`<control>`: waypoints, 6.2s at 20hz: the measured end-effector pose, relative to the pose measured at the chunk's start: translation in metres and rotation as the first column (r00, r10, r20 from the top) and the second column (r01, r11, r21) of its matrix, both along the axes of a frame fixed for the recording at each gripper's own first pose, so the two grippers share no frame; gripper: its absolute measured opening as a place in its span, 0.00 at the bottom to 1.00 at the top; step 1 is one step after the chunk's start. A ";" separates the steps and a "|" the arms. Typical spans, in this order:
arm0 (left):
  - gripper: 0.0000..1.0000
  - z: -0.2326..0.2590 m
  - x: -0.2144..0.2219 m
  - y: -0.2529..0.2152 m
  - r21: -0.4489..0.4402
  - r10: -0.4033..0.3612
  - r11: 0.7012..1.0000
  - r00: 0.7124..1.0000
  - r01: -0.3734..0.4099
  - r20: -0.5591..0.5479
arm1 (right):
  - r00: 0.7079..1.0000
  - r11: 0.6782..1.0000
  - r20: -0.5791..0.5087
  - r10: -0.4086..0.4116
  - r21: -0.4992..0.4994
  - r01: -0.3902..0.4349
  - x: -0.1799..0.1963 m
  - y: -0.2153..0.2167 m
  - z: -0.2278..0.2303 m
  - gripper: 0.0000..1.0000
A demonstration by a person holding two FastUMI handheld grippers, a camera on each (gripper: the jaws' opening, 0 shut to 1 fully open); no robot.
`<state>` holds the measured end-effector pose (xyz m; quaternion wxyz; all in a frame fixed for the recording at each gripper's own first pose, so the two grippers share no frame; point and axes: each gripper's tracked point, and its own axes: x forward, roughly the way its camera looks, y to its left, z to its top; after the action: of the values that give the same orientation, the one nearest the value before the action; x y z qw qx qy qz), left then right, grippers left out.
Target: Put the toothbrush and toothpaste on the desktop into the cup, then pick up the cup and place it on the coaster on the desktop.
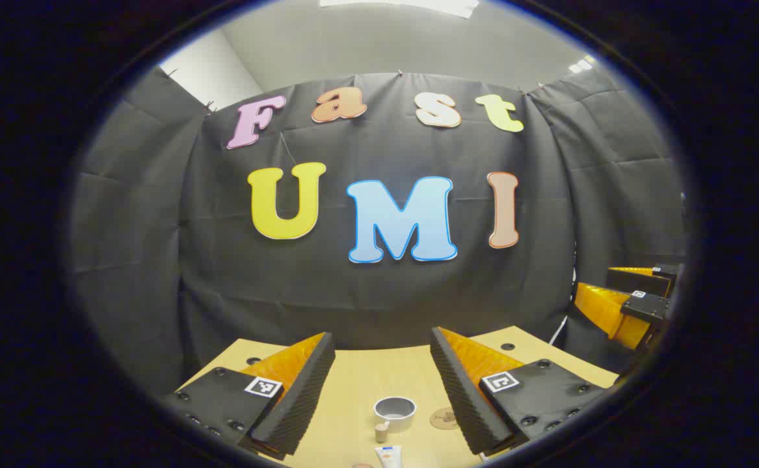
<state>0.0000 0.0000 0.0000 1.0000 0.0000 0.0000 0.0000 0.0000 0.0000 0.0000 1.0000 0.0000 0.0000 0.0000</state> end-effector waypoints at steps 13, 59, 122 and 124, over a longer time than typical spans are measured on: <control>0.99 -0.002 0.020 -0.026 -0.007 -0.015 1.000 1.000 0.015 -0.018 | 0.998 0.999 -0.051 0.049 0.003 -0.049 0.019 -0.007 -0.015 0.89; 1.00 -0.371 -0.048 -0.005 -0.041 -0.009 0.995 0.332 -0.088 -0.943 | 0.154 0.975 -0.982 0.109 0.076 -0.208 -0.083 0.067 -0.386 0.92; 0.27 -0.234 0.212 -0.024 -0.038 -0.079 0.997 0.859 0.070 -0.506 | 0.135 0.976 -0.979 0.155 0.130 -0.176 -0.084 0.072 -0.384 0.05; 0.28 -0.238 0.210 -0.022 -0.028 -0.067 0.998 0.862 0.061 -0.502 | 0.134 0.975 -0.978 0.158 0.134 -0.176 -0.084 0.072 -0.384 0.05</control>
<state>0.2101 -0.0215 -0.2382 0.9649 -0.0057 0.2604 -0.0334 -0.0841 0.0719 -0.3842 0.7529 -0.0069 0.6487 0.1112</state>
